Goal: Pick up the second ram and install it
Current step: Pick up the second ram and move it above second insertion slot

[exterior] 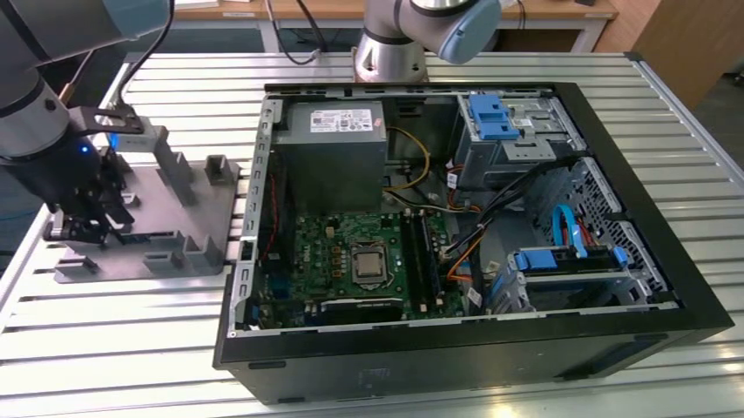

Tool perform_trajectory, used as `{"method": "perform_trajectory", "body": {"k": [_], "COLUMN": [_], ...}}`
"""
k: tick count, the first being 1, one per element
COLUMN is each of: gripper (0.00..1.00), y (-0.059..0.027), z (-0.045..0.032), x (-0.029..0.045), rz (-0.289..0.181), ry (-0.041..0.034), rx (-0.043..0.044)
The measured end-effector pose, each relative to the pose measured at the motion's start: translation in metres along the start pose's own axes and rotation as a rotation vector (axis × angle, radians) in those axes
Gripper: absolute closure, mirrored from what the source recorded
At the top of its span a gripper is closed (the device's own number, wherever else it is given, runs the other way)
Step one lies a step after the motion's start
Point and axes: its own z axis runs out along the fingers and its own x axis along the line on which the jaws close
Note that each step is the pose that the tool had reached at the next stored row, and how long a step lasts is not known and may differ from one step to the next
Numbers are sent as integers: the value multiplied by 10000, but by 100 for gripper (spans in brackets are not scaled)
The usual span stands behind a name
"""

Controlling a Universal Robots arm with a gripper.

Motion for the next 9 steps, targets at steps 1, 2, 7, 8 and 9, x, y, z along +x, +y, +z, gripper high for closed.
{"method": "perform_trajectory", "body": {"k": [1,2,7,8,9], "gripper": [59,59,59,59,59], "y": [4,5,14,16,16], "z": [16,35,120,128,135], "x": [1,2,-9,-13,-13], "rz": [-24,-40,-110,-180,-287], "ry": [1,1,2,3,4], "rx": [-3,-3,-5,-6,-10]}}
